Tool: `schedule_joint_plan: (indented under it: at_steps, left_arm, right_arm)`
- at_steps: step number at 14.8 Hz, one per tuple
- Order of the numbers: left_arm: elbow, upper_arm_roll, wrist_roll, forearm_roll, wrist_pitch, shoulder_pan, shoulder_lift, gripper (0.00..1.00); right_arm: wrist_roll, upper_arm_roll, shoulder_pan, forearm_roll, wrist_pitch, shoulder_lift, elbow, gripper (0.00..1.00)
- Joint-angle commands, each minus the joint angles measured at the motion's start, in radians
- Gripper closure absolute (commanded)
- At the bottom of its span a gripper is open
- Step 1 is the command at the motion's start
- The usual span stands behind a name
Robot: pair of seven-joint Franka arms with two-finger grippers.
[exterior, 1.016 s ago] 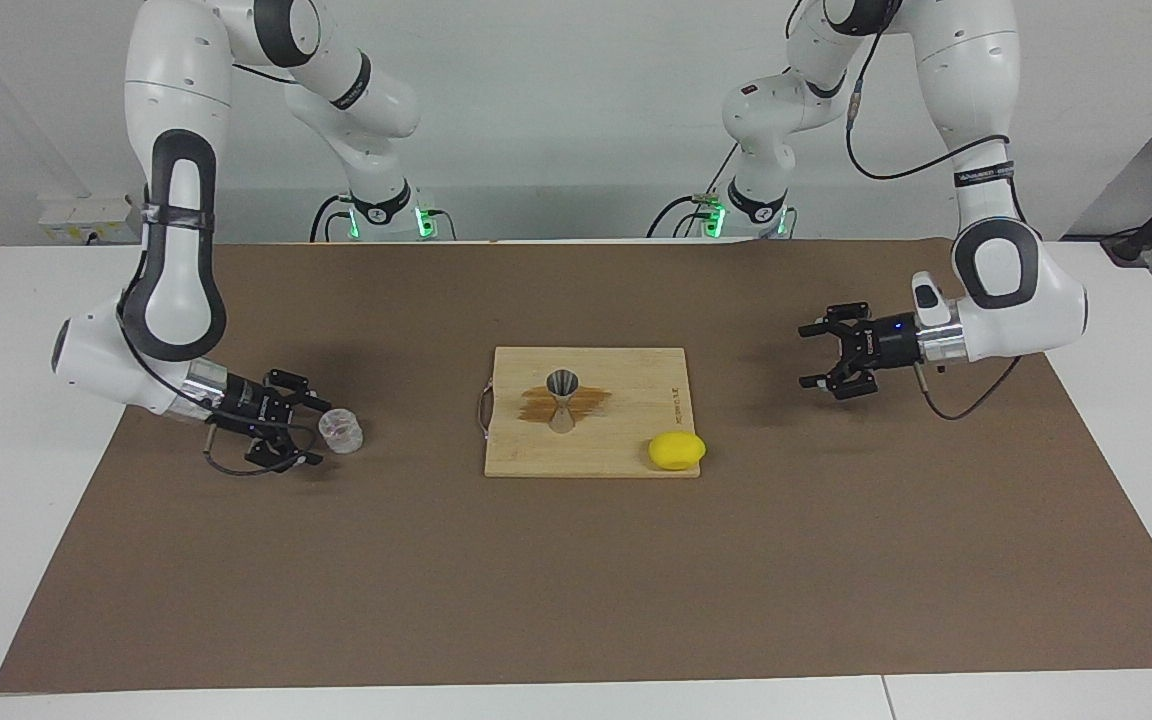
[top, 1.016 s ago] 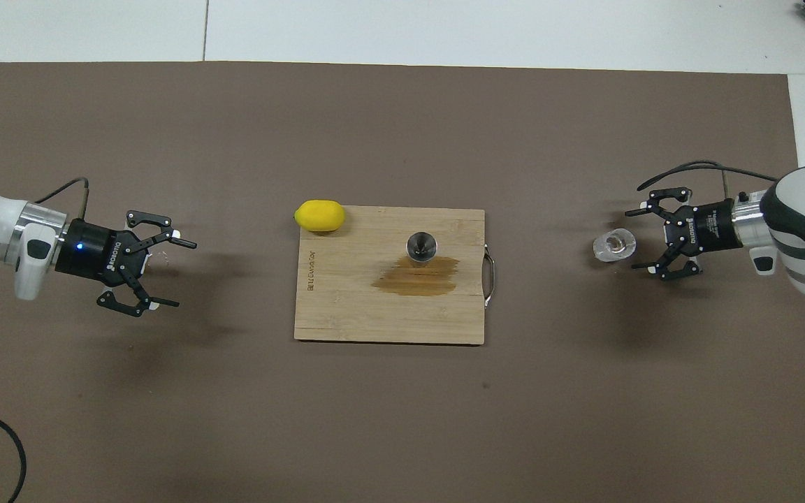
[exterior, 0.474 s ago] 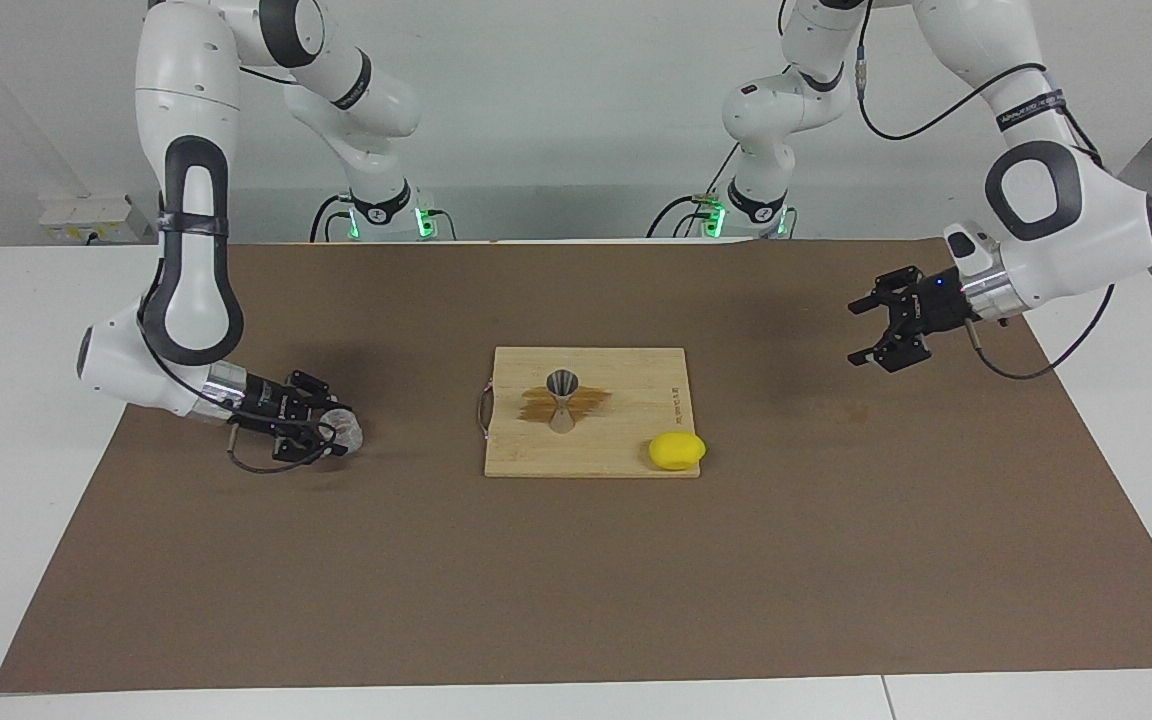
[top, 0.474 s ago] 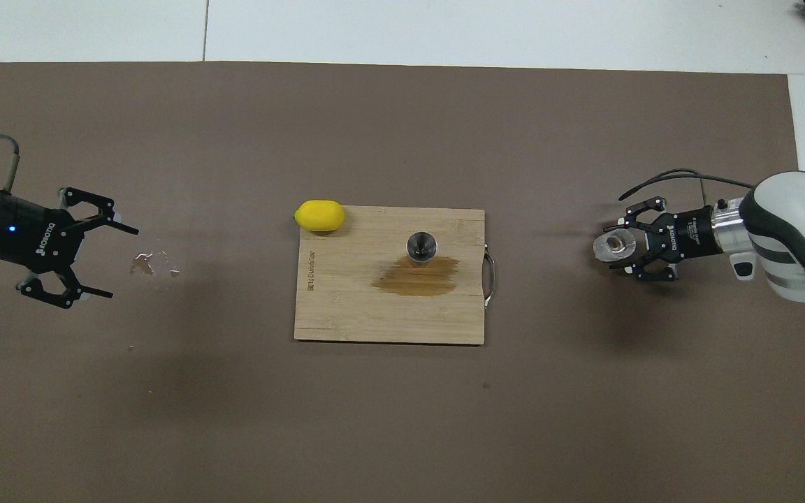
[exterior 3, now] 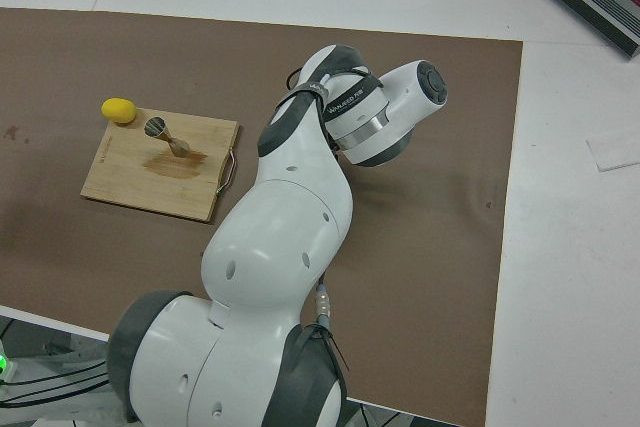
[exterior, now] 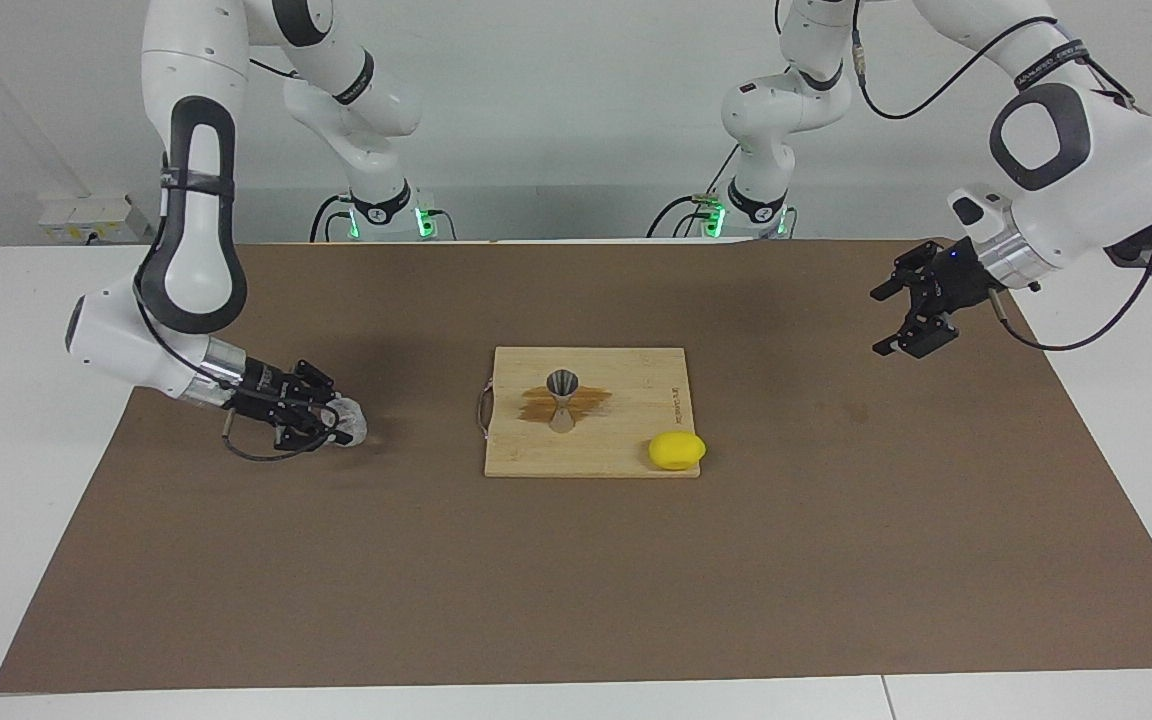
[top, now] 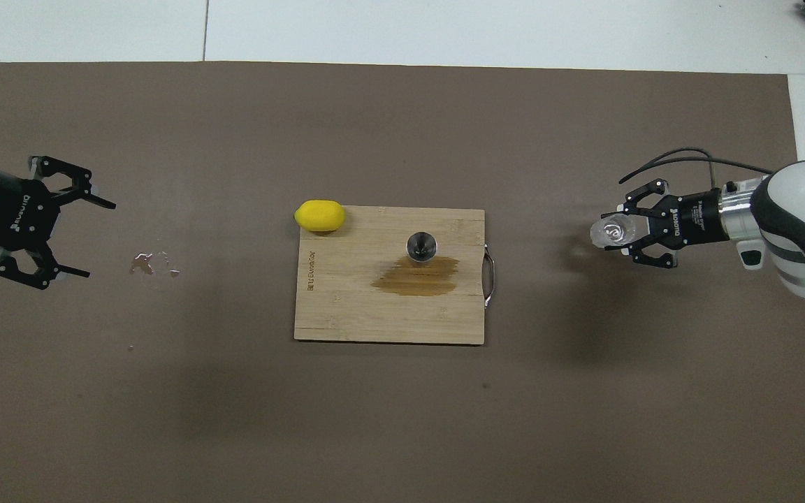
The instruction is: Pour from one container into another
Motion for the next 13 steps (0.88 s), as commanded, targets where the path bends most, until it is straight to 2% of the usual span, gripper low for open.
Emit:
schedule_joint_plan:
  at_steps: [1, 5, 7, 9, 13]
  left_arm:
    - [0.007, 0.008, -0.17, 0.08, -0.017, -0.058, -0.075, 0.0]
    - [0.016, 0.006, -0.317, 0.216, -0.017, -0.12, -0.125, 0.0]
    - [0.007, 0.003, -0.47, 0.236, -0.022, -0.123, -0.155, 0.0]
    - [0.015, 0.003, -0.613, 0.236, -0.026, -0.123, -0.155, 0.0]
    - [0.021, 0.003, -0.689, 0.261, -0.028, -0.123, -0.154, 0.0]
  right_arm:
    - [0.083, -0.002, 0.102, 0.016, 0.021, -0.054, -0.014, 1.0]
    - [0.242, -0.002, 0.246, -0.024, 0.084, -0.069, 0.01, 1.0]
    - [0.296, -0.002, 0.309, -0.076, 0.086, -0.065, 0.041, 1.0]
    - [0.368, -0.002, 0.371, -0.128, 0.099, -0.06, 0.07, 1.0]
    - [0.534, 0.0, 0.487, -0.326, 0.148, -0.052, 0.101, 1.0]
